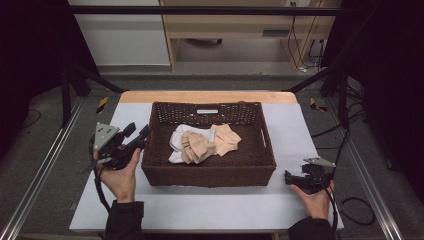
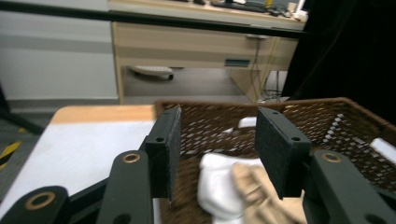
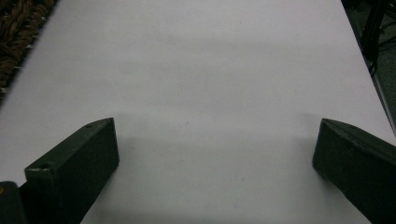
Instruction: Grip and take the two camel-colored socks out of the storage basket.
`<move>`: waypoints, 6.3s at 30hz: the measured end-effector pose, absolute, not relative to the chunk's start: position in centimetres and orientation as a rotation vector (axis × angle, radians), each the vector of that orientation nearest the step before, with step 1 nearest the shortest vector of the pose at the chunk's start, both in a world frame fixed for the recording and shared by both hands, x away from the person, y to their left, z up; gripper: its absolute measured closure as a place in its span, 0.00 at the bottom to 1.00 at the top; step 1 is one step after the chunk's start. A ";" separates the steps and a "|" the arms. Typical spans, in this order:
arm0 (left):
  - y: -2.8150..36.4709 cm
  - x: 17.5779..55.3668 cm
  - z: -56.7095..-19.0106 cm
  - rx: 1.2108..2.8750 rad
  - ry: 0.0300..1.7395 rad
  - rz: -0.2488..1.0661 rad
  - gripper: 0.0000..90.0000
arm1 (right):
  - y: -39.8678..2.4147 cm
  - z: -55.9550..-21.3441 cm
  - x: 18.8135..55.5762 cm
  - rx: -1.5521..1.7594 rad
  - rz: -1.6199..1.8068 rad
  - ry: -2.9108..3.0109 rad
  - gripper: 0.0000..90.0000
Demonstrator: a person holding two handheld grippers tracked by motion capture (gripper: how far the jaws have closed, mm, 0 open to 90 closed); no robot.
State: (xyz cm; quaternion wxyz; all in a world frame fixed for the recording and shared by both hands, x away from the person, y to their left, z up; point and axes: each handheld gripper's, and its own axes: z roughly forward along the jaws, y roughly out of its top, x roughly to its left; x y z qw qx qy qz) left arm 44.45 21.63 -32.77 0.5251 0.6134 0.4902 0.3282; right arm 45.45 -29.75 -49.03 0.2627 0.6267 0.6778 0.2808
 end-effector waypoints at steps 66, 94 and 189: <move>11.0 56.2 -40.8 1.945 1.320 0.582 0.61 | -29.8 -49.0 45.4 1.696 0.762 1.835 0.01; 10.2 55.9 -41.0 2.052 1.215 0.434 0.98 | -29.8 -49.1 45.4 1.696 0.761 1.833 0.01; 28.7 46.0 -30.9 1.340 1.139 0.858 0.99 | -29.8 -49.0 45.4 1.693 0.761 1.831 0.01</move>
